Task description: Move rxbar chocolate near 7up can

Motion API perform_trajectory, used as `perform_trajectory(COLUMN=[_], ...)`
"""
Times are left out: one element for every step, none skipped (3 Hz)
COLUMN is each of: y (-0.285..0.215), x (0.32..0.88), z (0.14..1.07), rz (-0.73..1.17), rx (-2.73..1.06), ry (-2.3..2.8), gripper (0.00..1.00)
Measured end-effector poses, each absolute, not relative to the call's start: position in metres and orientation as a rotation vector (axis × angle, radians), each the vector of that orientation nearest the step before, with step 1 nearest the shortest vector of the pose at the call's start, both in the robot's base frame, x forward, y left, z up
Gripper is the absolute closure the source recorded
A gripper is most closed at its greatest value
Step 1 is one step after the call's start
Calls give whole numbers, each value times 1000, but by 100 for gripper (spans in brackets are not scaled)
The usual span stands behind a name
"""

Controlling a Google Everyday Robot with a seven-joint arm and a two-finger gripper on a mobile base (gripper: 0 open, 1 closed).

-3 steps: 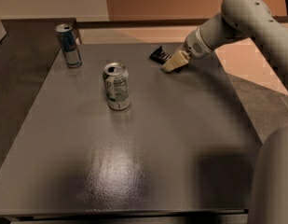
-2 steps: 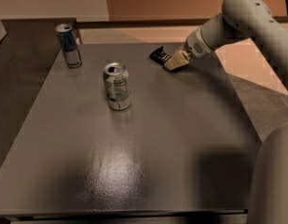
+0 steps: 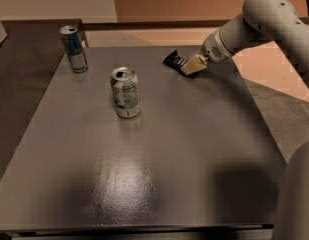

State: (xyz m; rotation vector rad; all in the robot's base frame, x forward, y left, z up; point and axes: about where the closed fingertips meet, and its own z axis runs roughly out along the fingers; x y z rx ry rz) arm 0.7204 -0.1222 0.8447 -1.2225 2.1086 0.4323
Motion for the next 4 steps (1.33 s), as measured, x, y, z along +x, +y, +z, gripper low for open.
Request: perform_trajectory(y=[-122,-118,-117,-119], x=[714,707,699,689], z=[867,896,925,956], rz=[417,404,399,395], rx=[-1223,-1231,-1250,-1264], ry=[2061,1993,1930,1875], gripper=[100,100,100,100])
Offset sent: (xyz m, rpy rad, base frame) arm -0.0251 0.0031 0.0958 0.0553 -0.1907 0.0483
